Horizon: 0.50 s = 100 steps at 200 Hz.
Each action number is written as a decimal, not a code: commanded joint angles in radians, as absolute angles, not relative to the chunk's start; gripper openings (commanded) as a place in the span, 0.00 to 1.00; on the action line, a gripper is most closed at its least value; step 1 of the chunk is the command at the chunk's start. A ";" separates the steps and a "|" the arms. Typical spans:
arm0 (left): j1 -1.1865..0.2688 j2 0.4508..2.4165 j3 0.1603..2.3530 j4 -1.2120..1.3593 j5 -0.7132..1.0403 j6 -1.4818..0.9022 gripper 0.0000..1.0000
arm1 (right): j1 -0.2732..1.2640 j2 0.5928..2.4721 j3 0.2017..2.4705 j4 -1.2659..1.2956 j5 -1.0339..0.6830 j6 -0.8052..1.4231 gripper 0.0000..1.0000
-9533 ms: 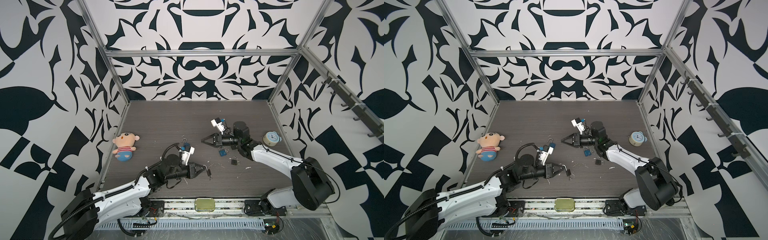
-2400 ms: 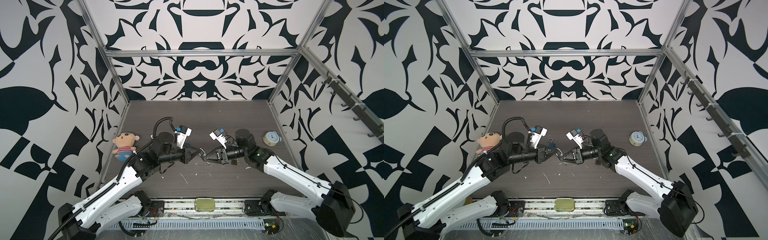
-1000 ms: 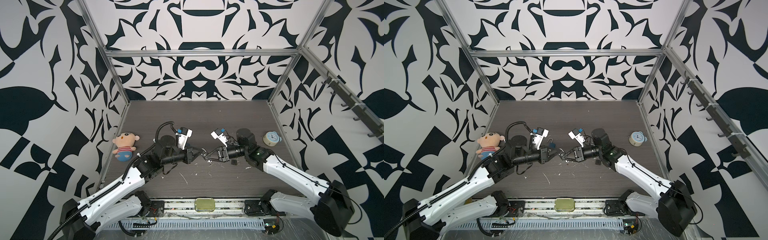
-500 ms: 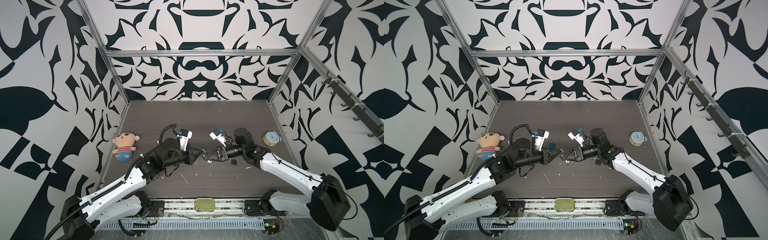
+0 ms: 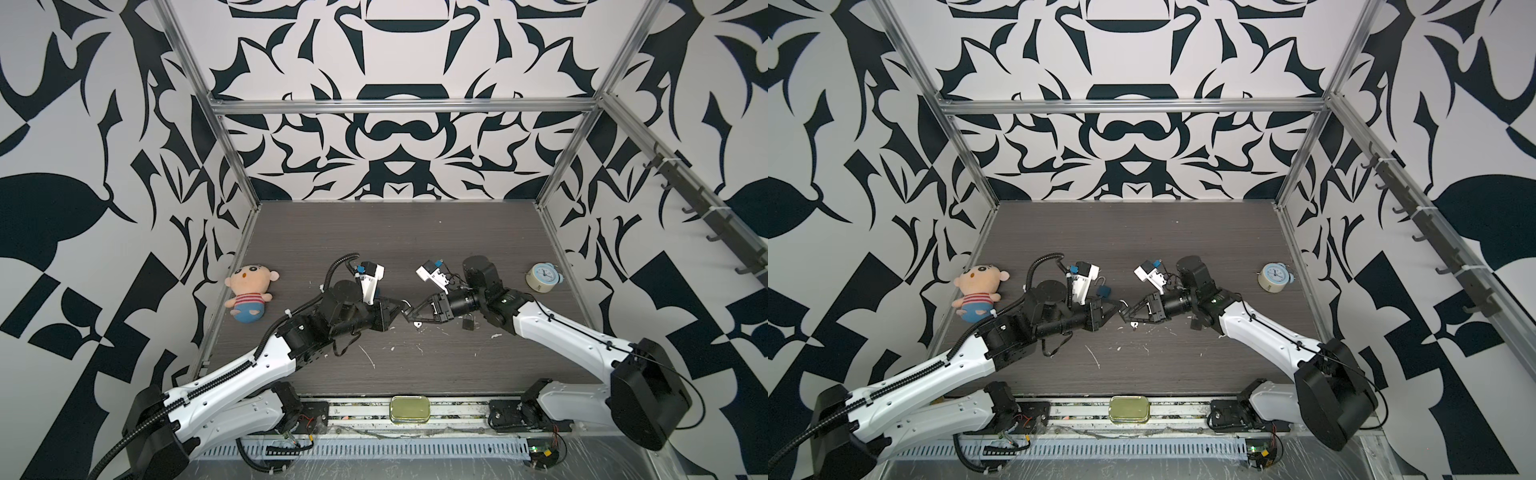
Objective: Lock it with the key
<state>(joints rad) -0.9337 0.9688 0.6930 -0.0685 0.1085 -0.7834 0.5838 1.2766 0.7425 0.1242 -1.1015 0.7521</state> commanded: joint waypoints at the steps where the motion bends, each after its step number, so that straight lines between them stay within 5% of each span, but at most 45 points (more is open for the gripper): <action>1: -1.084 0.998 0.643 -0.135 0.522 -0.764 0.00 | 0.545 1.294 0.896 0.500 -0.848 0.769 0.00; 100: -1.120 0.991 0.628 -0.110 0.473 -0.782 0.00 | 0.525 1.360 0.951 0.513 -0.832 0.759 0.00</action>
